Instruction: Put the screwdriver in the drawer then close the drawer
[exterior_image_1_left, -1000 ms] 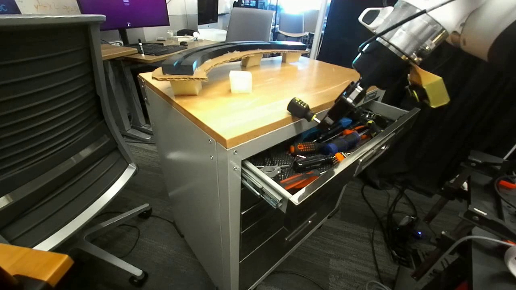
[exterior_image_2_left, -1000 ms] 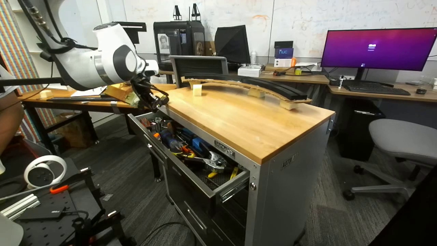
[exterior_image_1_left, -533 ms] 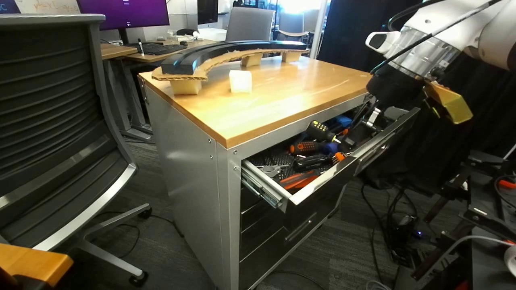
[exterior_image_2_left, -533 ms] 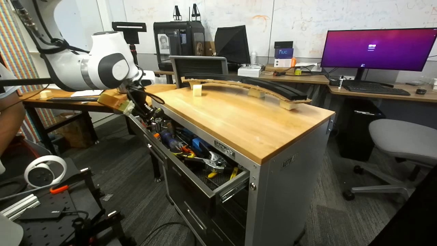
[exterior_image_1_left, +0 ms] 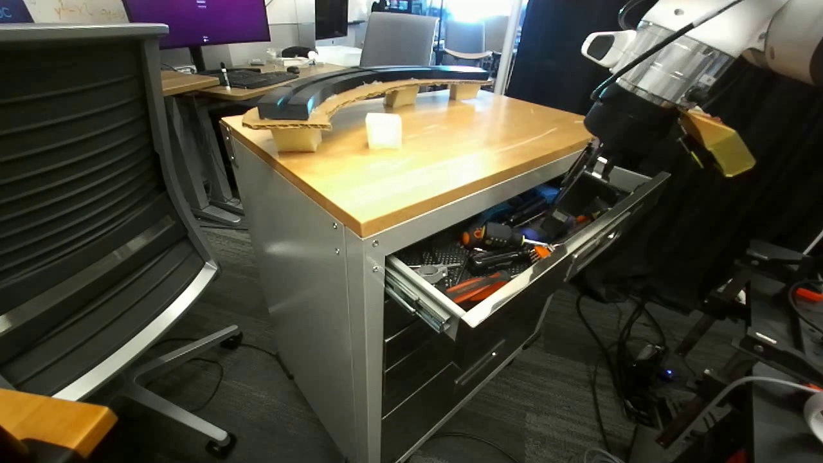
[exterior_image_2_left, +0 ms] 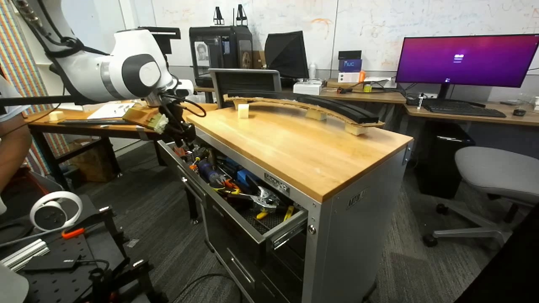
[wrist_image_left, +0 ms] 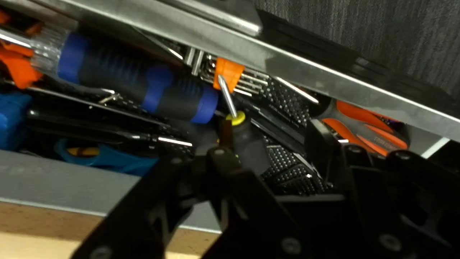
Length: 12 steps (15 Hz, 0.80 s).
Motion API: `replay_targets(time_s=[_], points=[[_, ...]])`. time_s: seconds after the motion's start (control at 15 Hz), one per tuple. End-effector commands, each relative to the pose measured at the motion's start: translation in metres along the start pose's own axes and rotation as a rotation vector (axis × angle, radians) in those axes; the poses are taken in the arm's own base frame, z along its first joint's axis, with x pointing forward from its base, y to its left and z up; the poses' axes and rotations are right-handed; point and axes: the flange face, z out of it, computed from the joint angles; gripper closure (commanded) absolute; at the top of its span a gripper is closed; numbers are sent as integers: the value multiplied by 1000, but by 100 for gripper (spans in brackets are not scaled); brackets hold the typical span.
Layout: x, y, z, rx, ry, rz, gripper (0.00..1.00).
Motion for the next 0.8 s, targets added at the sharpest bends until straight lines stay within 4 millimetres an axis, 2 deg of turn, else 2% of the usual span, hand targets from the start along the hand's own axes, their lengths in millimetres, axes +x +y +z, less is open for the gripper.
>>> replay_targets(time_s=[0.0,0.13,0.2,0.27,0.33,0.4,0.47,0.73], points=[[-16,5,-13,-81,-141,54,12],[-35,22,-18,-145,-233,134,1],[-41,28,-21,-168,-275,176,0],[-48,34,-22,-183,-314,220,12],[-53,40,-20,-211,-340,246,29],[-56,45,-15,-216,-343,282,30],[-57,49,-12,-204,-343,317,36],[-49,63,6,-169,-267,432,69]])
